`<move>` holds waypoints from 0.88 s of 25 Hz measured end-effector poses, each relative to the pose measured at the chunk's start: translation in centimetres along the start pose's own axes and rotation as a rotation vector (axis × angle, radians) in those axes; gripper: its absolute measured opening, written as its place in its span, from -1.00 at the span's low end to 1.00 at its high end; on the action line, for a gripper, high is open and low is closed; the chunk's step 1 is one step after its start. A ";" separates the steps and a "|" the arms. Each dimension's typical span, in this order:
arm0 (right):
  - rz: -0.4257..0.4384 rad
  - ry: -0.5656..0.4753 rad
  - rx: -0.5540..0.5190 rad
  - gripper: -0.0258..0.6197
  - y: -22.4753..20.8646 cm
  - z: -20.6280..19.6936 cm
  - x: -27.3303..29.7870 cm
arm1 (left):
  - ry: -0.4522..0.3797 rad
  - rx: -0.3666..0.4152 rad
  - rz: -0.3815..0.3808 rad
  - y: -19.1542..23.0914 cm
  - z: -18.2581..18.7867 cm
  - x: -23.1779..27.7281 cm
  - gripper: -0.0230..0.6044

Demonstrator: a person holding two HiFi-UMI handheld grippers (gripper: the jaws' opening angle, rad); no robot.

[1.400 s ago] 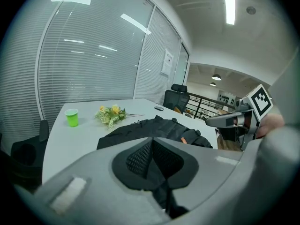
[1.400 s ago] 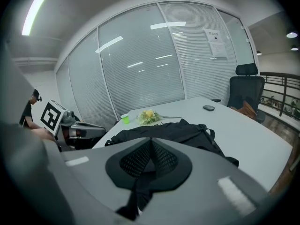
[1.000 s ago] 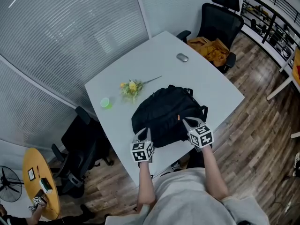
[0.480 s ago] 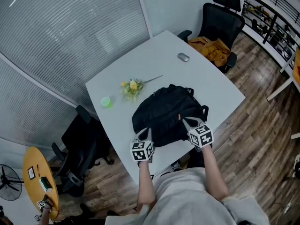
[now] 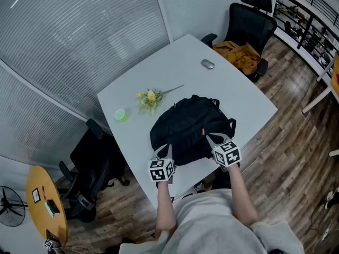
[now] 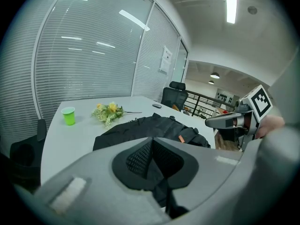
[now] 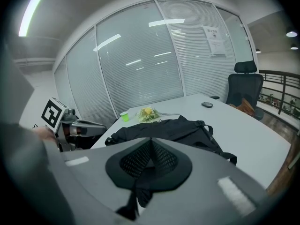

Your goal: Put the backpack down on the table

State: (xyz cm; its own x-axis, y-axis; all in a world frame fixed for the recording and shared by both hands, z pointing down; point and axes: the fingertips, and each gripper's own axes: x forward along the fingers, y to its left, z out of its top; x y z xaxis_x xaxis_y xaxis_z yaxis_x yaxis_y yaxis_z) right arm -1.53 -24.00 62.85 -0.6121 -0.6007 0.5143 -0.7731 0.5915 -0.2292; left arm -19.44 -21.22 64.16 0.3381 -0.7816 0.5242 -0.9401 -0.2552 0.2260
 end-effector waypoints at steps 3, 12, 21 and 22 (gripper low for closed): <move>0.007 0.003 -0.004 -0.92 0.4 0.0 0.3 | 0.002 -0.001 0.000 0.2 0.0 -0.1 -0.93; 0.014 0.006 -0.013 -0.92 0.5 0.0 0.3 | 0.000 -0.005 0.005 0.3 -0.1 -0.2 -0.93; 0.015 0.010 -0.017 -0.92 0.7 -0.1 0.3 | 0.000 -0.004 0.000 0.2 -0.2 -0.2 -0.93; 0.016 0.012 -0.017 -0.92 0.8 -0.1 0.3 | 0.001 -0.004 0.000 0.2 -0.2 -0.2 -0.93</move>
State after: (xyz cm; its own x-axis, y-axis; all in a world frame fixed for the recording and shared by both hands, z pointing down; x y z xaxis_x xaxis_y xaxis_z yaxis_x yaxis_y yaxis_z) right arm -2.33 -23.67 62.91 -0.6223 -0.5843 0.5210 -0.7600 0.6104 -0.2233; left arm -19.72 -21.02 64.23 0.3382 -0.7810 0.5250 -0.9399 -0.2528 0.2294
